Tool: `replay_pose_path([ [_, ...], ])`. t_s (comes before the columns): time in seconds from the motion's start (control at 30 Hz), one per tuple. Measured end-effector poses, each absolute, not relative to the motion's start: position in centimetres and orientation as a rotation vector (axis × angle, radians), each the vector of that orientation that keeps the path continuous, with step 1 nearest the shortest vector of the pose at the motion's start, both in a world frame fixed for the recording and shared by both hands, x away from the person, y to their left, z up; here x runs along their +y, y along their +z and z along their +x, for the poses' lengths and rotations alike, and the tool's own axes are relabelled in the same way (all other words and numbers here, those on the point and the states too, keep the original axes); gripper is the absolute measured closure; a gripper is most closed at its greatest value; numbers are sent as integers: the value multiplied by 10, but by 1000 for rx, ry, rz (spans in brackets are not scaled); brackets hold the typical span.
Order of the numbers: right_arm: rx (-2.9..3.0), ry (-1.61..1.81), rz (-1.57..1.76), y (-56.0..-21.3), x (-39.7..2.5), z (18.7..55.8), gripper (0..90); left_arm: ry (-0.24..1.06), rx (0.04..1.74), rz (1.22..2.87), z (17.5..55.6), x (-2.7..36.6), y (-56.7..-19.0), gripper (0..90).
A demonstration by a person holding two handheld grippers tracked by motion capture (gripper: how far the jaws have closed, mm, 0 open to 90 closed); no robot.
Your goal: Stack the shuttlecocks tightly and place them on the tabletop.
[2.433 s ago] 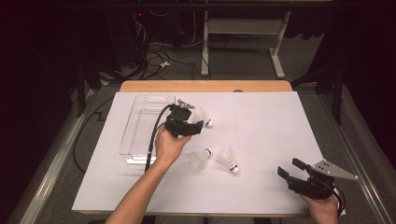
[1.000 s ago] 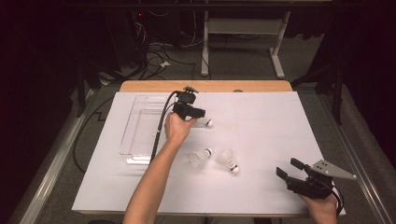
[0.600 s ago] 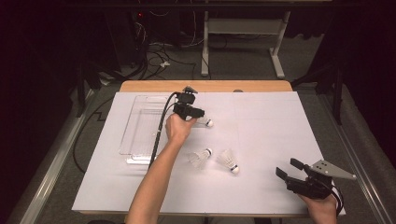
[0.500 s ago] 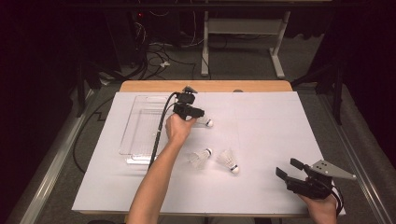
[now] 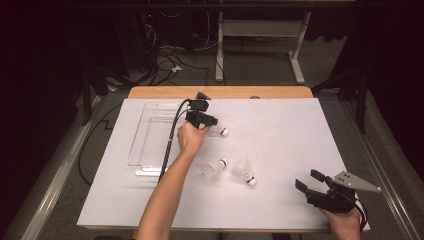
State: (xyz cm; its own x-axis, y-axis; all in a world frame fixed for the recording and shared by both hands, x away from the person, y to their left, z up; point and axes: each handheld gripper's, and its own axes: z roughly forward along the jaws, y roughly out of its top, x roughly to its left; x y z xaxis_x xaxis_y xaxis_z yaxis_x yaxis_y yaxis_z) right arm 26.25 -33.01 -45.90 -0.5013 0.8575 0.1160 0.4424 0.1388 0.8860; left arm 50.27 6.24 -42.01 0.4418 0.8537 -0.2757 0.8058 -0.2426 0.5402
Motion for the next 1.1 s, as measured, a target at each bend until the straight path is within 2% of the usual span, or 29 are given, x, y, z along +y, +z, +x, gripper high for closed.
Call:
replay_pose_path([
  [0.57,2002,1322,1247,-459,-330,262,276,76,1308,2092,497,61,-412,876],
  [1.1,2004,1318,1244,-459,-329,262,275,99,1253,2121,489,62,-402,892],
])
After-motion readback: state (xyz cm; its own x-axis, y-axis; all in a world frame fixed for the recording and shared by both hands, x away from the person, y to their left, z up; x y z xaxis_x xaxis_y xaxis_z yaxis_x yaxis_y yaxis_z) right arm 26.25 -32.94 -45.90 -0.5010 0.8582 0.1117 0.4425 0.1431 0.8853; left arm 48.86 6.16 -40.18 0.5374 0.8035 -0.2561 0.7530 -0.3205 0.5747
